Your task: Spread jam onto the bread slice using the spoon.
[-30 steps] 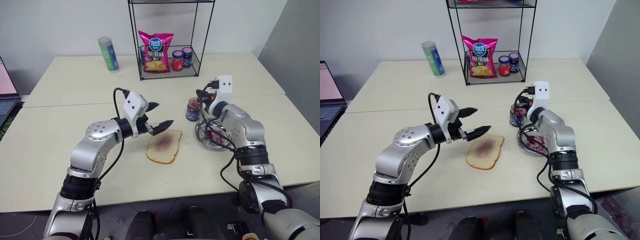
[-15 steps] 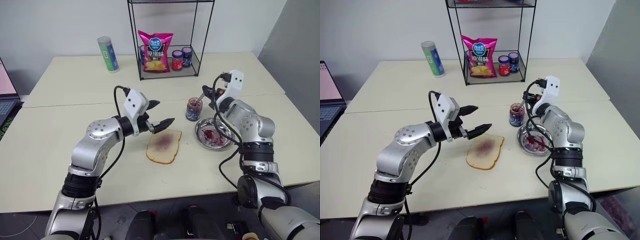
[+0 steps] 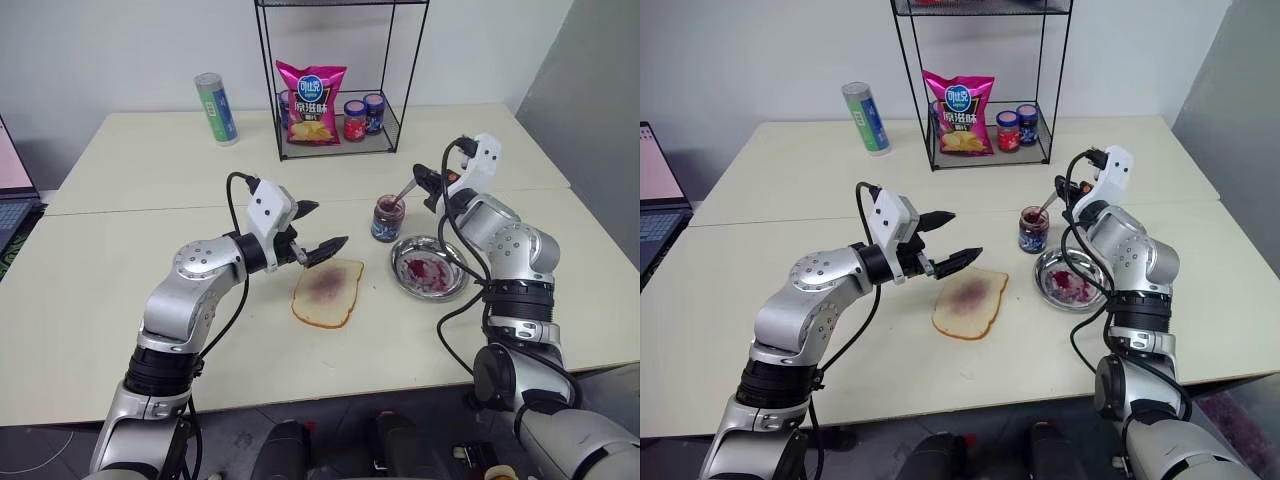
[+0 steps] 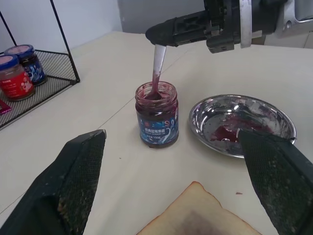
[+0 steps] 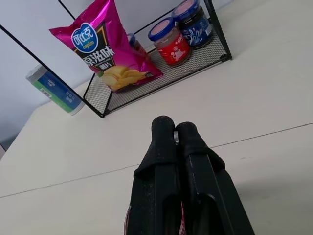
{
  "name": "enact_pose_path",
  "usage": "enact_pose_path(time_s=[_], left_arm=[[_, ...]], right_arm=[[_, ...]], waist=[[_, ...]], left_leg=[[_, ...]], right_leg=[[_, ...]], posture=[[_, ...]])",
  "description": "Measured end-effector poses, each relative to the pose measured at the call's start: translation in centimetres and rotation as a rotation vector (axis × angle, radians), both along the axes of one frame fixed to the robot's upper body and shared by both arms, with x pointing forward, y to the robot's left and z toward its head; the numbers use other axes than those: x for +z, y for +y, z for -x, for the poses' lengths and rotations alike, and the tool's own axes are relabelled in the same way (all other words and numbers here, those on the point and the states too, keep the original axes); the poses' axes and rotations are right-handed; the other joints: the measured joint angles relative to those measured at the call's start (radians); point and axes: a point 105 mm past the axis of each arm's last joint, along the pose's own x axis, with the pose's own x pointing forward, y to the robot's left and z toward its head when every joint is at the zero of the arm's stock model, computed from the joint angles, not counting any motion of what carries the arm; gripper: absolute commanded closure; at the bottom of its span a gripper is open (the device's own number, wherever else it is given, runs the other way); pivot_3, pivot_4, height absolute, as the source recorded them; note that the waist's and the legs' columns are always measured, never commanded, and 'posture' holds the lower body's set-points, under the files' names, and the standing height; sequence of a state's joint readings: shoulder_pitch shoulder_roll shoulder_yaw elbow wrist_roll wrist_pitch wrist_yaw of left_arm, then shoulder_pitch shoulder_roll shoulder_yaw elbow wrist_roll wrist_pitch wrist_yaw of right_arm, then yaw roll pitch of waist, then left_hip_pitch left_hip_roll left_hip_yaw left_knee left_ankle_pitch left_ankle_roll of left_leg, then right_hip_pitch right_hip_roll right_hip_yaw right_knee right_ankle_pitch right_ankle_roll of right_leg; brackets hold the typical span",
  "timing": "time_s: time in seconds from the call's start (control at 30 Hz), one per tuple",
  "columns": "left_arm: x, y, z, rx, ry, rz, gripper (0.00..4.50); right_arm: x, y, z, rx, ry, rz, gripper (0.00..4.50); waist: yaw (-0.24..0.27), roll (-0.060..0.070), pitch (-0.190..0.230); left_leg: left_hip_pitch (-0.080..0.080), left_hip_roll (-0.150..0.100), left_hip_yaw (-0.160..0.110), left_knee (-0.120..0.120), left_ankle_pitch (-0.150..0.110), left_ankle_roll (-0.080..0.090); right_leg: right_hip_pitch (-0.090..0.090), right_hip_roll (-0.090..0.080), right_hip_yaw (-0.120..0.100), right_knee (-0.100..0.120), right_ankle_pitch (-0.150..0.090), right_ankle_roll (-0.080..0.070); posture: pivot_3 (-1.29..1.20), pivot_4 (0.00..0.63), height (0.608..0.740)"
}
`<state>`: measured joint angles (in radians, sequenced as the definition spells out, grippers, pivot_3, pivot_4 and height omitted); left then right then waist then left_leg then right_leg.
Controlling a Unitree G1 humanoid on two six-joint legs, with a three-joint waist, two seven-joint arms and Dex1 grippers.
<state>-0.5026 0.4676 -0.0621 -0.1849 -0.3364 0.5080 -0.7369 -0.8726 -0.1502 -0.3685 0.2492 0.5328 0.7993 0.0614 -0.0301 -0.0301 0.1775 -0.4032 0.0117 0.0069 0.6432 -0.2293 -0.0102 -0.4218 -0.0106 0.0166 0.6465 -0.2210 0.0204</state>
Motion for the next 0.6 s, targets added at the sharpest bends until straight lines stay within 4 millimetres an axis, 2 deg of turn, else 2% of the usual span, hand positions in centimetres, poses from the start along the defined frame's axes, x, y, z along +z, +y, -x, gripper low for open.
enact_pose_path(time_s=[0.37,0.6], left_arm=[[-0.4,-0.1,-0.1,-0.019,-0.006,-0.012,0.00],[-0.3,-0.3,0.1,-0.036,-0.020,-0.017,0.00]], right_arm=[[0.4,-0.6,0.0,-0.009,-0.004,-0.015,4.44],[0.8,-1.2,0.1,-0.031,0.009,-0.091,4.44]], waist=[[0.000,0.000,0.000],[0.000,0.000,0.000]], left_leg=[[0.000,0.000,0.000,0.000,0.000,0.000],[0.000,0.000,0.000,0.000,0.000,0.000]], right_leg=[[0.000,0.000,0.000,0.000,0.000,0.000],[0.000,0.000,0.000,0.000,0.000,0.000]], posture=[[0.00,0.150,0.740],[0.00,0.150,0.740]])
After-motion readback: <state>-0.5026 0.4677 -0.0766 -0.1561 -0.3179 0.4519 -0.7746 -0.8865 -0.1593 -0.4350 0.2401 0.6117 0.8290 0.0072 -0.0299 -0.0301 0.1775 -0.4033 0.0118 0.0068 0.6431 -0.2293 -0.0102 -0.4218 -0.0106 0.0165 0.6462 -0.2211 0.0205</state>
